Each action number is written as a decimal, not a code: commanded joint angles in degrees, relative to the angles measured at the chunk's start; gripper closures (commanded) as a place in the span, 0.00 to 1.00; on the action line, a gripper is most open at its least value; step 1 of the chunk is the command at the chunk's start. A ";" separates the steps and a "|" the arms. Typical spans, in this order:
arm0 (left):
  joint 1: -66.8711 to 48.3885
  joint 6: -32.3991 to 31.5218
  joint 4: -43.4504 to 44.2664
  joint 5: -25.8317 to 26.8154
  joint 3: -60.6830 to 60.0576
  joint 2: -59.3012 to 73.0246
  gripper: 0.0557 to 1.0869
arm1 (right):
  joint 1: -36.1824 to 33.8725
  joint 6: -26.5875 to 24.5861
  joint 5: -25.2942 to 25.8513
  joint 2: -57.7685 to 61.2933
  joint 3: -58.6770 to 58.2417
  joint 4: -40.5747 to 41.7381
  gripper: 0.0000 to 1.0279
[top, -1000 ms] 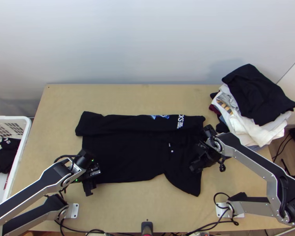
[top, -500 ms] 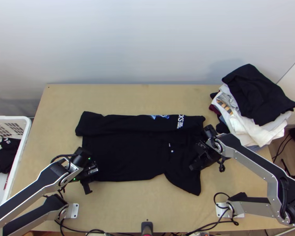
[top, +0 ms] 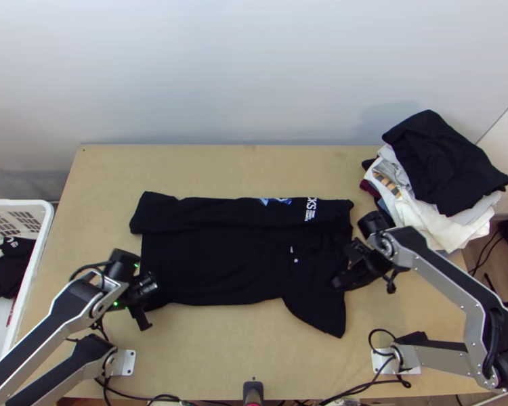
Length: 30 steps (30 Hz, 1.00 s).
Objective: Fold the t-shirt
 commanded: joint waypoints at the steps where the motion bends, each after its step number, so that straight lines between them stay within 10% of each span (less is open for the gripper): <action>1: 10.99 4.14 -0.58 3.95 3.76 0.89 0.96 | -8.47 -2.97 -4.71 -0.49 4.58 -4.21 0.97; 30: 25.14 7.22 6.02 10.28 36.19 39.13 0.96 | -13.74 -0.50 -10.51 22.01 37.19 -6.93 0.97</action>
